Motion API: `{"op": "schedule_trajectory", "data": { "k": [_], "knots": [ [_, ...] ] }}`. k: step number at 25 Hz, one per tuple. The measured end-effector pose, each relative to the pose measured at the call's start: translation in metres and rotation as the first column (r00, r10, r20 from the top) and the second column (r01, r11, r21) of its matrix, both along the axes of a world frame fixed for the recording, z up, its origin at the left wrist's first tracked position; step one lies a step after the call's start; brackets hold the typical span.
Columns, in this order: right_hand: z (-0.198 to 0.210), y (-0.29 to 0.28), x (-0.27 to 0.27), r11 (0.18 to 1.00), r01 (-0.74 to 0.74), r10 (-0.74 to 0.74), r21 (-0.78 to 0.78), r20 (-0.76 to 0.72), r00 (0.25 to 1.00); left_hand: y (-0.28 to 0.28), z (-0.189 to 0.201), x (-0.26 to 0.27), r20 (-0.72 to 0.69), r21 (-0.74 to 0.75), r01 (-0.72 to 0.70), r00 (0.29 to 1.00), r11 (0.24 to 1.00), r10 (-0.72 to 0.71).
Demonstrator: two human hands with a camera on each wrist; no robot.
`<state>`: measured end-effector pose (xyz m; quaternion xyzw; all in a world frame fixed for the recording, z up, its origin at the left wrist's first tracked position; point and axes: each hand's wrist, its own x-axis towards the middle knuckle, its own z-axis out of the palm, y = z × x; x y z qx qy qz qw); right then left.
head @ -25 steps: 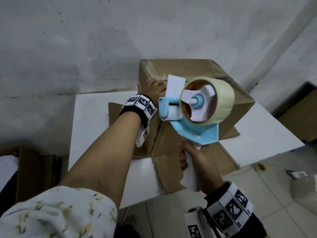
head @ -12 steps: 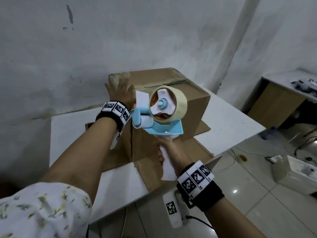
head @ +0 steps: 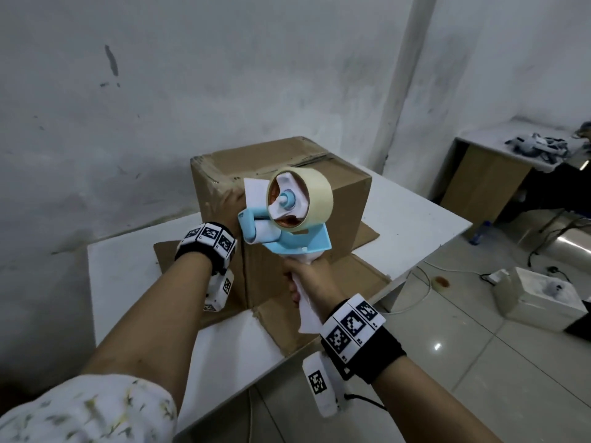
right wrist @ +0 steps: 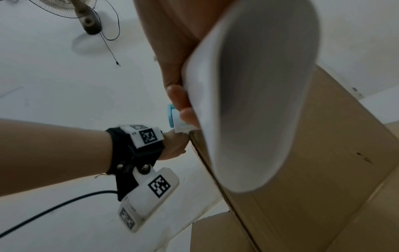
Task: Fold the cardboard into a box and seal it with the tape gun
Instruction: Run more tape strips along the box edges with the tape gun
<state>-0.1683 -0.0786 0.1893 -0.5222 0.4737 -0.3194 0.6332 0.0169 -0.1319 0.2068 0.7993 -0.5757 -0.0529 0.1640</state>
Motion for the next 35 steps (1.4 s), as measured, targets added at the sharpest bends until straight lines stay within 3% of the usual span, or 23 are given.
{"op": "schedule_trajectory", "data": {
  "k": [3,9,14,19,23,26,29,35],
  "knots": [
    [0.013,0.008,-0.006,0.999,0.049,-0.049,0.004,-0.002,0.999,-0.006,0.001,-0.006,0.07,-0.055,0.016,0.997,0.998,-0.012],
    [0.025,0.027,-0.049,0.999,-0.023,0.026,0.025,-0.13,0.991,-0.009,-0.006,0.002,0.269,0.163,0.158,0.943,0.974,-0.198],
    [0.017,0.038,-0.079,0.988,-0.006,0.015,0.151,-0.059,0.998,-0.017,-0.013,0.009,0.061,0.144,0.203,0.975,0.969,-0.214],
    [-0.005,0.046,-0.063,0.969,0.024,-0.024,0.244,-0.002,1.0,-0.012,0.0,0.002,0.004,0.241,0.193,0.98,0.951,-0.2],
    [-0.014,0.048,-0.048,0.963,0.043,-0.039,0.265,-0.021,0.999,-0.01,0.0,0.006,-0.131,0.166,0.171,0.98,0.971,-0.15],
    [-0.017,0.044,-0.045,0.963,0.042,-0.032,0.265,-0.04,0.999,-0.012,-0.003,0.014,-0.144,0.174,0.183,0.977,0.968,-0.159],
    [-0.019,0.038,-0.054,0.976,0.05,-0.044,0.212,-0.032,0.999,-0.013,-0.007,0.016,-0.149,0.155,0.2,0.973,0.967,-0.178],
    [-0.012,0.021,-0.055,0.995,0.089,-0.086,-0.047,0.055,0.995,-0.015,-0.014,0.017,-0.152,0.077,0.188,0.973,0.979,-0.174]
  ]
}}
